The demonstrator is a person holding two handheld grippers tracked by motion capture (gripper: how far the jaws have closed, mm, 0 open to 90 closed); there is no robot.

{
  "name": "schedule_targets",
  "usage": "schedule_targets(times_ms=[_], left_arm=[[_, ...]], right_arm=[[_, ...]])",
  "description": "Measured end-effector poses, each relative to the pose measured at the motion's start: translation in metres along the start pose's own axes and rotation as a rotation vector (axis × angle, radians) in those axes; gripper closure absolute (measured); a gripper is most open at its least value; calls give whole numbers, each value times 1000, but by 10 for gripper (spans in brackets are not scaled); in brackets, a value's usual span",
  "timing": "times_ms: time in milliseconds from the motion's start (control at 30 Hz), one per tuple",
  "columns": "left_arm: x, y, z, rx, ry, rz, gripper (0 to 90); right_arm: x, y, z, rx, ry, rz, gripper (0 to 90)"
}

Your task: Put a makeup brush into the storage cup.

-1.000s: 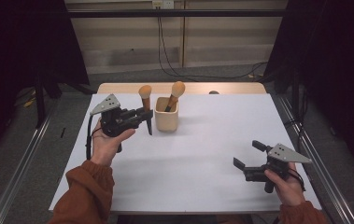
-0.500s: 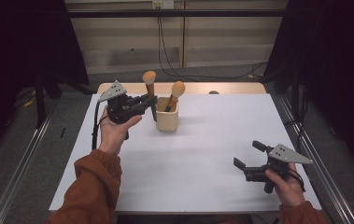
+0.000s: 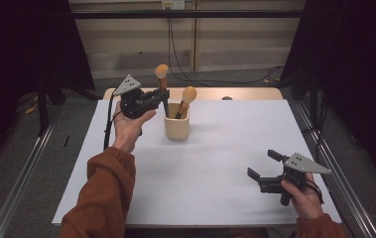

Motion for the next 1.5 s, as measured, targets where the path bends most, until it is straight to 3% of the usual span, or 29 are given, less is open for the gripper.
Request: schedule_targets(times_ms=[233, 400, 767, 833, 1233, 1500], left_arm=[[14, 1, 6, -4, 31, -12, 743], [20, -7, 15, -4, 45, -29, 743], [22, -22, 31, 51, 41, -7, 742], [21, -25, 33, 68, 22, -1, 742], [15, -39, 42, 119, 12, 19, 742], [15, -52, 43, 125, 2, -2, 742]], right_arm=[[0, -1, -1, 4, 0, 2, 1], [-2, -1, 0, -4, -12, 18, 1], [-6, 0, -2, -30, -32, 24, 3], [-6, 0, -3, -25, -31, 26, 3], [-3, 0, -2, -27, -23, 23, 2], [-3, -1, -2, -22, -16, 18, 1]])
Point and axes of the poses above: each handheld gripper's, and its own axes: z roughly forward along the jaws, y roughly out of its top, x roughly to its left, the point moved 5 cm from there along z, roughly forward along the jaws, and after that the axes turned 11 degrees about -y, right-handed, at the moved point
